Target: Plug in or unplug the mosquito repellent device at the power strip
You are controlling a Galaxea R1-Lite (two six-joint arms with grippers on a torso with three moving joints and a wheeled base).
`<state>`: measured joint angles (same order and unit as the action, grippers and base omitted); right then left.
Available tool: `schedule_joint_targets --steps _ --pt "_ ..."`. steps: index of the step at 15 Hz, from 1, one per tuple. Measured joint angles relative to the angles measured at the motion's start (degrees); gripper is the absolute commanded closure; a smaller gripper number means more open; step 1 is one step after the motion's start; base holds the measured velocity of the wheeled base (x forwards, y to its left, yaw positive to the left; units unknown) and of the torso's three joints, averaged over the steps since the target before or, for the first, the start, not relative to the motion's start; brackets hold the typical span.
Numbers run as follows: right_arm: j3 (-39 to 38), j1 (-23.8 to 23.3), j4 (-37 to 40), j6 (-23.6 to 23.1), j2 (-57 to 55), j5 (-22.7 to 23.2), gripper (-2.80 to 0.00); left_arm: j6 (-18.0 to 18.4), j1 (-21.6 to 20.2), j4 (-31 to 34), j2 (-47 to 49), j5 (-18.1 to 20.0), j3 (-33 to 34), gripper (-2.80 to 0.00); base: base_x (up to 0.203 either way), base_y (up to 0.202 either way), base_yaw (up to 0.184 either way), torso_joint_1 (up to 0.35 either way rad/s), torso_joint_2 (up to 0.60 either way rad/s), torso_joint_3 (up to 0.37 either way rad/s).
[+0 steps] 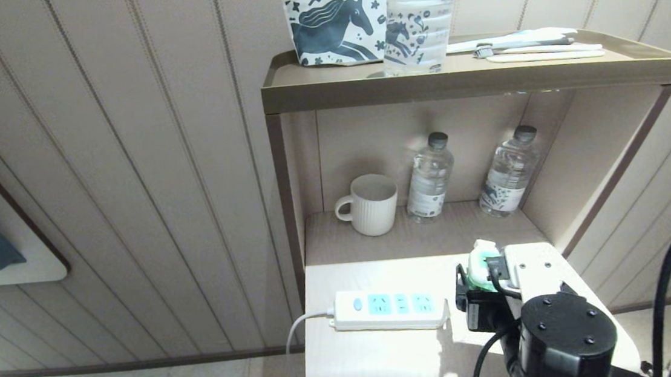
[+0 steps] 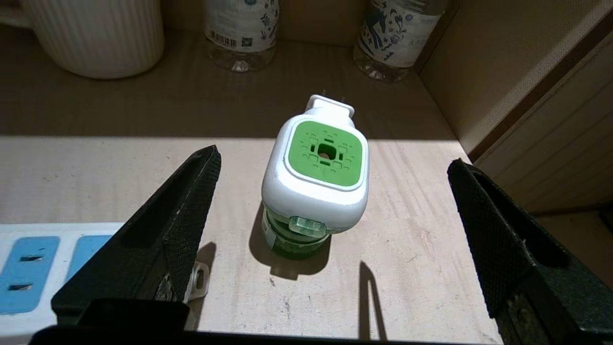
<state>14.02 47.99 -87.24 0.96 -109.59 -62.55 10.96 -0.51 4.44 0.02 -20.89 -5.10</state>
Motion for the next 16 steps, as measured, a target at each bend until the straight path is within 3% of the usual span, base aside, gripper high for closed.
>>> schedule_joint_targets --steps 3,4,7,10,13,16 --pt "-0.6 0.9 0.0 -0.4 3.0 0.0 -2.80 0.0 0.0 0.0 0.0 0.0 0.0 0.00 0.000 0.000 0.000 0.000 0.00 0.000" --pt "-1.0 1.3 0.0 -1.2 4.3 0.0 0.00 0.0 0.0 0.0 0.0 0.0 0.0 0.00 0.000 0.000 0.000 0.000 0.00 0.000" --pt "-4.7 3.1 0.0 -6.8 9.7 0.9 0.00 0.0 0.0 0.0 0.0 0.0 0.0 0.00 0.000 0.000 0.000 0.000 0.00 0.000" --pt "-9.4 8.4 0.2 -12.1 16.2 1.3 0.00 0.0 0.0 0.0 0.0 0.0 0.0 0.00 0.000 0.000 0.000 0.000 0.00 0.000" --pt "-11.9 10.0 8.9 -12.7 22.7 0.8 0.00 0.0 0.0 0.0 0.0 0.0 0.0 0.00 0.000 0.000 0.000 0.000 0.00 0.000" --pt "-12.3 7.6 18.3 -12.7 28.7 0.6 0.00 0.0 0.0 0.0 0.0 0.0 0.0 0.00 0.000 0.000 0.000 0.000 0.00 0.000"
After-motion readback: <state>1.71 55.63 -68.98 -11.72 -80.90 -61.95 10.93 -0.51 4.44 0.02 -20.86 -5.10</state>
